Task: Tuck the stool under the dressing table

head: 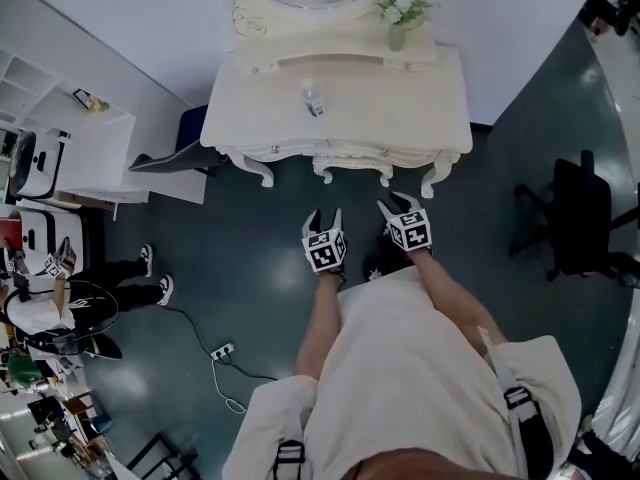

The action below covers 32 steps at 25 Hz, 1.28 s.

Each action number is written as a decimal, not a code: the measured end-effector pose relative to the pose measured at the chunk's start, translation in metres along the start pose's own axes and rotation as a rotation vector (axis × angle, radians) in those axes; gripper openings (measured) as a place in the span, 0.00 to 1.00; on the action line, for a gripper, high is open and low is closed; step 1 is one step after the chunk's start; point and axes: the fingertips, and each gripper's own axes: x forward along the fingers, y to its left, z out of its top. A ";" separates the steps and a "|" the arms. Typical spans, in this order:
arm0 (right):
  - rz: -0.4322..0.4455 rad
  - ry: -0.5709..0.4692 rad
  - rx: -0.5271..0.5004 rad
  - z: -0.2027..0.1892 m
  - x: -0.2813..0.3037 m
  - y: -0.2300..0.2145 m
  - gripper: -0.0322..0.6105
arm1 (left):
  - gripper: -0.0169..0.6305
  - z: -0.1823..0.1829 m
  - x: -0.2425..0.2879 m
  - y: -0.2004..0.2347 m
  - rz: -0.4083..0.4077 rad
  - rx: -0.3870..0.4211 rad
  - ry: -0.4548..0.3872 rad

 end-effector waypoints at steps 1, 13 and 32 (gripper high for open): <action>0.000 -0.003 0.004 -0.001 0.000 0.000 0.31 | 0.38 0.001 -0.001 0.001 0.002 -0.003 -0.004; -0.032 -0.017 0.052 -0.012 -0.010 -0.016 0.15 | 0.11 -0.003 -0.009 -0.002 0.009 -0.018 -0.046; -0.060 -0.008 0.104 -0.026 -0.023 -0.030 0.12 | 0.05 -0.010 -0.009 -0.023 -0.048 0.029 -0.020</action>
